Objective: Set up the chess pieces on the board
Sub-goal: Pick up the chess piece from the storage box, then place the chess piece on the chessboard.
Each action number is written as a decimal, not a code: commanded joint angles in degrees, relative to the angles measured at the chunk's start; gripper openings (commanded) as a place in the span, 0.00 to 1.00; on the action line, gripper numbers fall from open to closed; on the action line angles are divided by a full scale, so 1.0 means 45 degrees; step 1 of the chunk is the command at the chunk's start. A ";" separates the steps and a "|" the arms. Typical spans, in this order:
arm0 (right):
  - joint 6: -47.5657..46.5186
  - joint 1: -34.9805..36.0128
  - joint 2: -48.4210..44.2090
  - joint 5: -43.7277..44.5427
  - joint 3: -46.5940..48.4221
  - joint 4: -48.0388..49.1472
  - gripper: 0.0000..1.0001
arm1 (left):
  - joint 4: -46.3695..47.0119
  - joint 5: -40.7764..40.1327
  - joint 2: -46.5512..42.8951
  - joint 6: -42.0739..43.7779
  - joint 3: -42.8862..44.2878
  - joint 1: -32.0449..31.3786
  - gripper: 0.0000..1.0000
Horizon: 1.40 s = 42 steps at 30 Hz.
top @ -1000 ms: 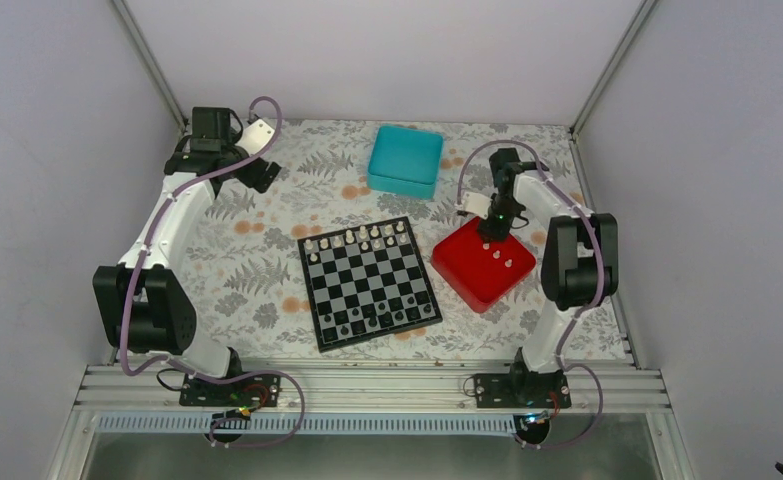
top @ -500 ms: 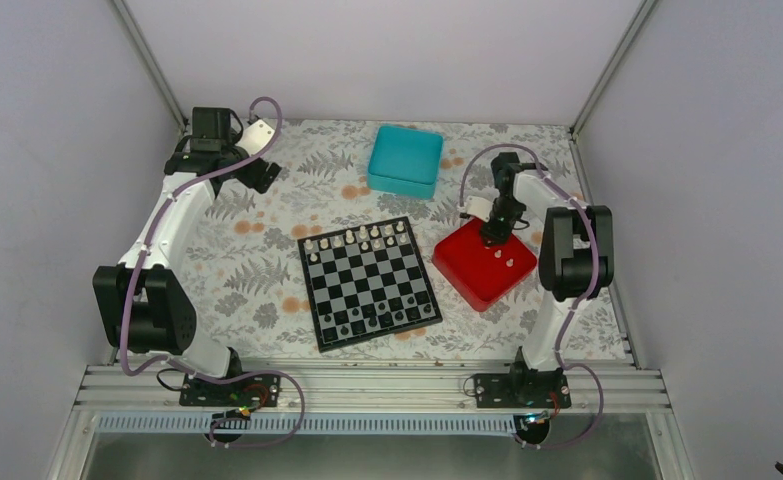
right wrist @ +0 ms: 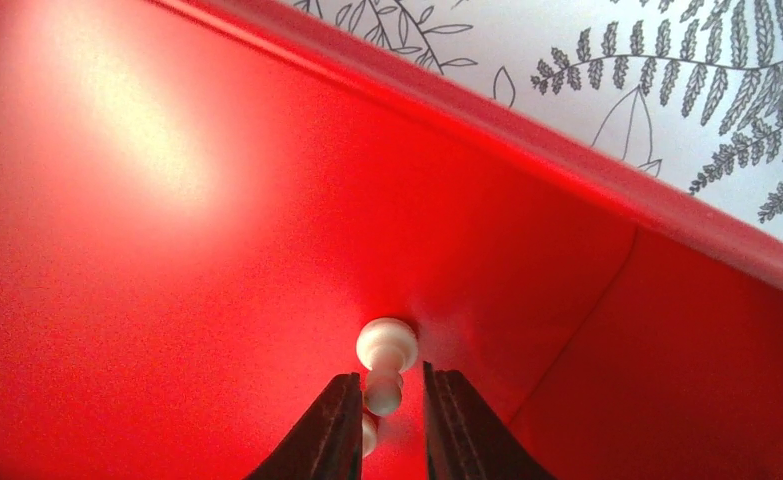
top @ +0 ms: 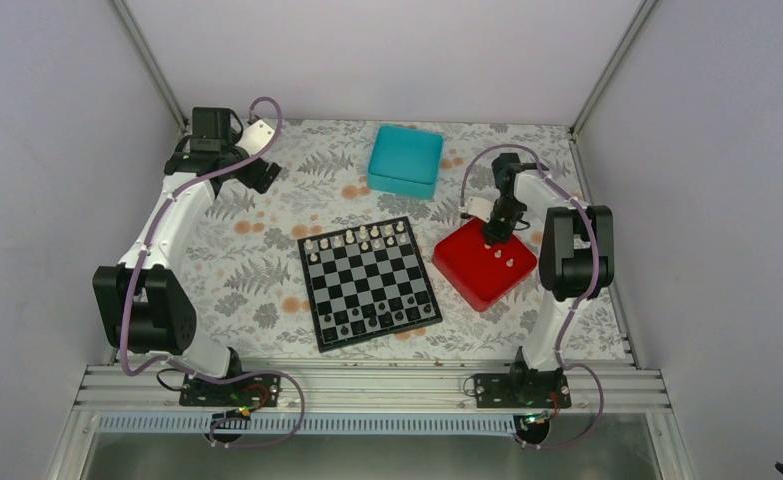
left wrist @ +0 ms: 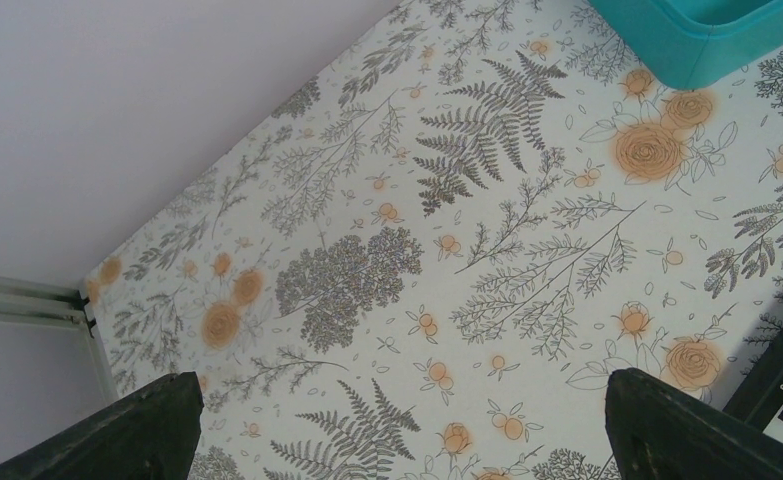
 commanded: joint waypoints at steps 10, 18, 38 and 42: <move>0.0130 -0.0058 0.0047 -0.0211 -0.0367 0.0001 0.24 | -0.0147 0.0319 -0.0458 0.0239 -0.0152 -0.0051 1.00; 0.0172 -0.0046 0.0056 -0.0262 -0.0357 0.0093 0.13 | -0.0183 0.0361 -0.0465 0.0293 -0.0100 -0.0049 1.00; 0.1325 0.5593 -0.1200 0.1041 0.5973 -0.3486 0.08 | -0.0085 0.0399 -0.0577 0.0243 -0.0281 -0.0039 1.00; 0.1305 0.7942 -0.0045 0.1433 0.7692 -0.3809 0.08 | -0.0071 0.0379 -0.0674 0.0196 -0.0394 -0.0049 1.00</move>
